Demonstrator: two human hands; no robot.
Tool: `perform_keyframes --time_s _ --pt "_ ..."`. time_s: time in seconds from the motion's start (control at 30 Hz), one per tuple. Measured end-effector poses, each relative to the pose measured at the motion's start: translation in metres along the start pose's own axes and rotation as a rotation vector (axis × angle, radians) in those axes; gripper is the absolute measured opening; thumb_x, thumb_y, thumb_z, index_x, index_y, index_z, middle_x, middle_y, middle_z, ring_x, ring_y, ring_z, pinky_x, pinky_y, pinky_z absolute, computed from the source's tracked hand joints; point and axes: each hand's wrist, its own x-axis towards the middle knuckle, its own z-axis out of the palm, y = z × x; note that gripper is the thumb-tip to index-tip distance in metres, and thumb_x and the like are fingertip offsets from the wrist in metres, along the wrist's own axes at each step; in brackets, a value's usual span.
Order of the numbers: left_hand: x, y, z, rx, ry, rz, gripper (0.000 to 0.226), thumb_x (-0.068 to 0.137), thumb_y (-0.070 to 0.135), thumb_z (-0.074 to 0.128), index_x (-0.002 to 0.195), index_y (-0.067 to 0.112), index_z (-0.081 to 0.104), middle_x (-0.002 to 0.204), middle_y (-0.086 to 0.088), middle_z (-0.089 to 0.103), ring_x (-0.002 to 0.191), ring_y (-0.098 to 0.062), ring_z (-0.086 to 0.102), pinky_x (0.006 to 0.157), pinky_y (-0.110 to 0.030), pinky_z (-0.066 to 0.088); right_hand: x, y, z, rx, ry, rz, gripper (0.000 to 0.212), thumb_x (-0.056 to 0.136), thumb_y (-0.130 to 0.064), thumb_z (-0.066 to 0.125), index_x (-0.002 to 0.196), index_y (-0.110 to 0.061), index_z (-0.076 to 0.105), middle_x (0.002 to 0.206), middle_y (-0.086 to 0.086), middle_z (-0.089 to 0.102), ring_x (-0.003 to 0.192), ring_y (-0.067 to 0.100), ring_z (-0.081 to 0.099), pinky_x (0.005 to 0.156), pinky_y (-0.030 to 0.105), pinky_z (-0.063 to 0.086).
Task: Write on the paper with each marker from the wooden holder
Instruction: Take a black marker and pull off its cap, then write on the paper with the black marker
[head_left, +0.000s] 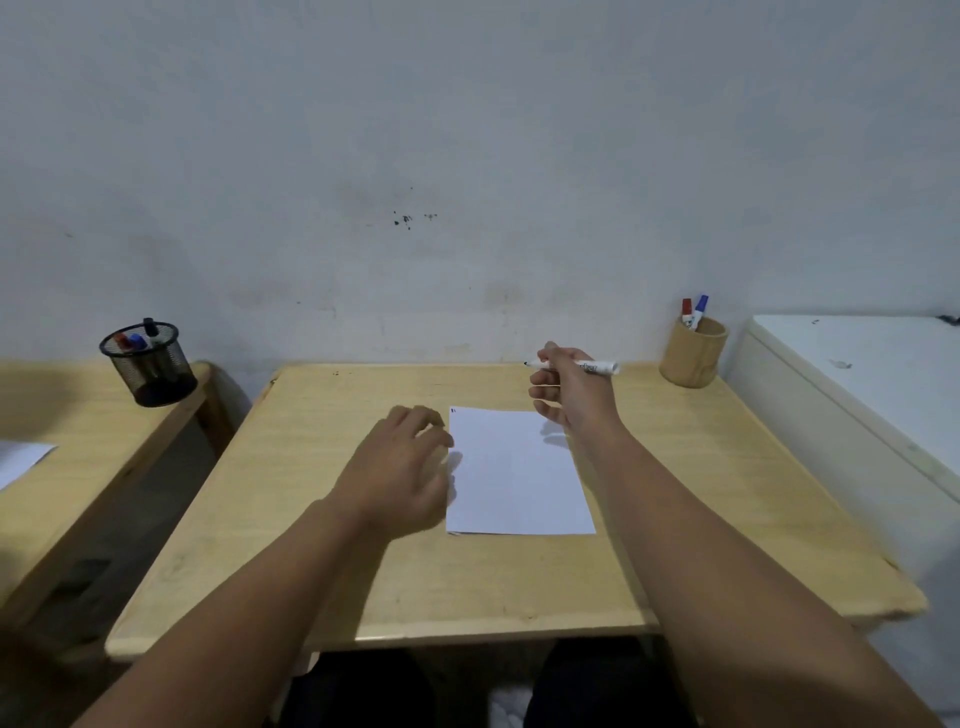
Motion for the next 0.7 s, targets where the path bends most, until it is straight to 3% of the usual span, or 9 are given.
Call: perform_keyframes --time_s 0.07,0.17,0.27,0.4,0.5,0.57,0.7 --pt "-0.013 0.001 0.008 -0.032 -0.086 0.079 0.037 0.09 0.036 0.061 0.12 0.016 0.07 0.143 -0.004 0.06 0.14 -0.027 0.046 0.109 -0.04 0.044 -0.001 0.008 0.006 -0.021 -0.002 0.002 0.014 0.104 -0.03 0.067 0.099 -0.017 0.069 0.07 0.003 0.066 0.051 0.012 0.064 0.05 0.021 0.051" --pt "-0.024 -0.004 0.014 -0.095 -0.288 0.021 0.057 0.096 0.049 0.052 0.145 0.02 0.057 0.168 -0.003 0.031 0.159 -0.022 0.018 0.125 -0.036 0.026 -0.005 0.016 0.013 -0.07 -0.031 -0.009 0.015 0.104 -0.029 0.068 0.099 -0.015 0.071 0.071 0.002 0.067 0.052 0.011 0.064 0.052 0.022 0.052" --pt "-0.029 0.0 0.02 -0.098 -0.369 -0.036 0.067 0.1 0.051 0.041 0.16 0.023 0.037 0.172 0.003 0.021 0.16 -0.016 0.013 0.129 -0.034 0.014 -0.006 0.02 0.019 -0.124 -0.056 -0.031 0.02 0.104 -0.029 0.068 0.105 -0.009 0.073 0.074 0.004 0.069 0.056 0.013 0.064 0.056 0.024 0.052" --pt "-0.03 0.002 0.025 -0.103 -0.336 -0.071 0.07 0.097 0.055 0.037 0.16 0.025 0.037 0.17 0.004 0.025 0.159 -0.016 0.018 0.13 -0.037 0.012 0.0 0.031 0.028 -0.206 -0.067 -0.125 0.017 0.1 -0.028 0.071 0.114 -0.019 0.075 0.085 0.002 0.082 0.066 0.016 0.07 0.061 0.029 0.055" --pt "-0.031 0.001 0.028 -0.087 -0.325 -0.066 0.072 0.097 0.056 0.036 0.161 0.024 0.036 0.171 0.002 0.024 0.159 -0.016 0.017 0.13 -0.038 0.012 0.004 0.042 0.039 -0.255 -0.057 -0.155 0.014 0.095 -0.03 0.076 0.1 -0.017 0.079 0.083 0.002 0.081 0.065 0.013 0.069 0.061 0.028 0.055" --pt "-0.031 0.002 0.028 -0.068 -0.321 -0.072 0.074 0.096 0.058 0.034 0.161 0.023 0.035 0.171 0.001 0.023 0.159 -0.014 0.016 0.13 -0.04 0.012 0.006 0.049 0.05 -0.28 -0.031 -0.169 0.028 0.096 -0.034 0.077 0.09 -0.007 0.075 0.071 0.003 0.071 0.056 0.012 0.061 0.054 0.024 0.05" --pt "-0.032 0.003 0.028 -0.062 -0.311 -0.087 0.075 0.095 0.06 0.032 0.16 0.023 0.037 0.171 0.001 0.026 0.159 -0.013 0.018 0.13 -0.044 0.013 0.014 0.064 0.068 -0.284 -0.021 -0.15 0.025 0.098 -0.031 0.073 0.089 -0.007 0.069 0.072 0.004 0.069 0.058 0.016 0.061 0.05 0.024 0.049"
